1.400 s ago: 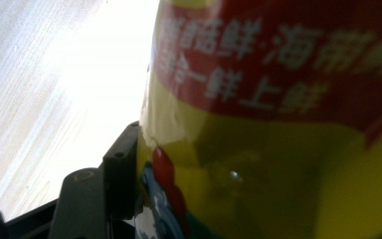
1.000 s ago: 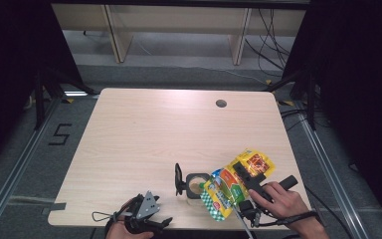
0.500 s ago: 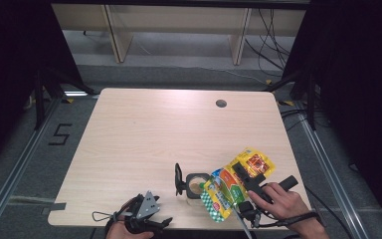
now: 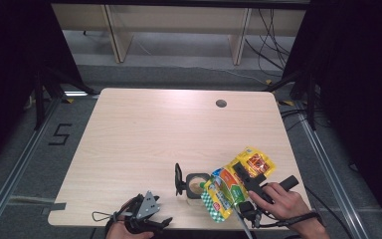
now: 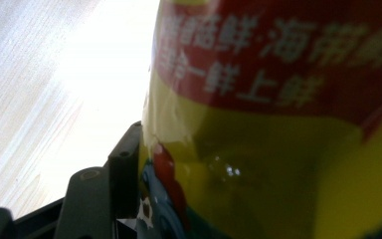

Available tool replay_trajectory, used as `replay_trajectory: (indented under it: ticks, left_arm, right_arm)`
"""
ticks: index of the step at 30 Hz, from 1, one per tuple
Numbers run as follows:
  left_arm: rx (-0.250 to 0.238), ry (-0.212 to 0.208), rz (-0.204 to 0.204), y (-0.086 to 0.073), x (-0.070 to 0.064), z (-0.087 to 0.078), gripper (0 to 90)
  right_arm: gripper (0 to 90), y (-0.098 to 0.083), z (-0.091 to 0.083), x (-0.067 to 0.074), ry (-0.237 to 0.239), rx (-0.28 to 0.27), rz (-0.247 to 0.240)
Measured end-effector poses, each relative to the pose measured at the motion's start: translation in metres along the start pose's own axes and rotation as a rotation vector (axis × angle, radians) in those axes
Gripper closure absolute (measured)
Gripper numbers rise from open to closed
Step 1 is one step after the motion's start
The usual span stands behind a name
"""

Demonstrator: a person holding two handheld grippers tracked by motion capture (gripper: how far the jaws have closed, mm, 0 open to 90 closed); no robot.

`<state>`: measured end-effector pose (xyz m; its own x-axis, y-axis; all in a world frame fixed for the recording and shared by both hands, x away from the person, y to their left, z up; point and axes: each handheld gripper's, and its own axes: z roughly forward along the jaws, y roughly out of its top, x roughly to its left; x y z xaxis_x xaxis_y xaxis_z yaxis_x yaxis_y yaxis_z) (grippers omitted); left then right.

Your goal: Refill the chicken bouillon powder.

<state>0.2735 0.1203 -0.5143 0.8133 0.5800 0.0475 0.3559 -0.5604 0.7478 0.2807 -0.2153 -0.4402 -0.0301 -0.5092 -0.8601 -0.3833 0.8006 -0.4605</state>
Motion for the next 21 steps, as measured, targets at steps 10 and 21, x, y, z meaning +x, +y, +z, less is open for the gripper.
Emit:
replay_trajectory:
  ticks: [10,21]
  left_arm:
    - [0.002,0.003,0.000,0.0002,-0.0003,-0.0004,21.2]
    - [0.002,0.003,0.001,0.0002,-0.0003,-0.0006,21.2]
  right_arm:
    - [39.1,-0.0004,0.0007,0.0021,-0.006,-0.006,0.043]
    - [39.1,-0.0006,0.0003,0.0019,-0.011,-0.007,0.039]
